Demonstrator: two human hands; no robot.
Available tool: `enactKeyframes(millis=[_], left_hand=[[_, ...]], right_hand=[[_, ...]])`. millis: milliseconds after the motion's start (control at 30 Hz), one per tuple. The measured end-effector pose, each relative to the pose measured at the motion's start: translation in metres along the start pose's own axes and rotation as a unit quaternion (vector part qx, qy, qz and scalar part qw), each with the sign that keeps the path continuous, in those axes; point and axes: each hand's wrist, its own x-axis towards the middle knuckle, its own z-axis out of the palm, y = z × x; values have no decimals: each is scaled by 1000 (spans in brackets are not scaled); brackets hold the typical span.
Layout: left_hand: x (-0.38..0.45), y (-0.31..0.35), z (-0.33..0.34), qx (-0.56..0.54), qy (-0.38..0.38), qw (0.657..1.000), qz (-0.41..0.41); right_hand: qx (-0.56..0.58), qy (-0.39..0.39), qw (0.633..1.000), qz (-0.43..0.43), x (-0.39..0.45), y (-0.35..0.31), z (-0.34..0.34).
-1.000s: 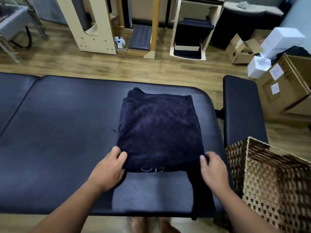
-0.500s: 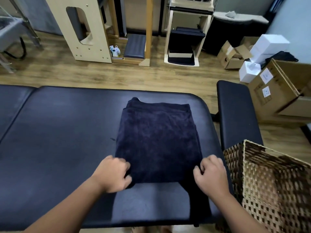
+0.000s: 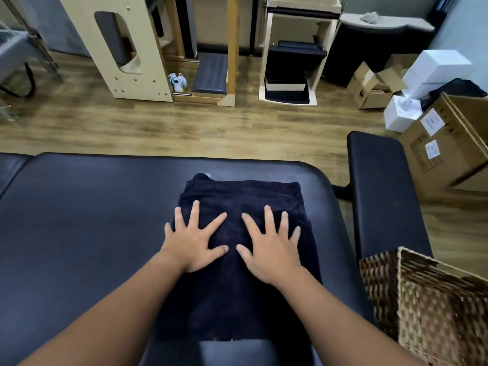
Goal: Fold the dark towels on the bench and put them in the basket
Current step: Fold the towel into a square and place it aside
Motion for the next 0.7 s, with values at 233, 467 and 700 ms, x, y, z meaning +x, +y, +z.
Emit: enactKeyframes(millis=[233, 467, 700], left_hand=[[47, -12, -24, -55, -15, 998, -39], [34, -22, -16, -9, 58, 996, -65], [-40, -6, 49, 40, 159, 985, 62]], right_hand=[[20, -58, 994, 87, 85, 19, -28], [28, -29, 995, 90, 80, 39, -31], [9, 18, 999, -27, -32, 19, 16]])
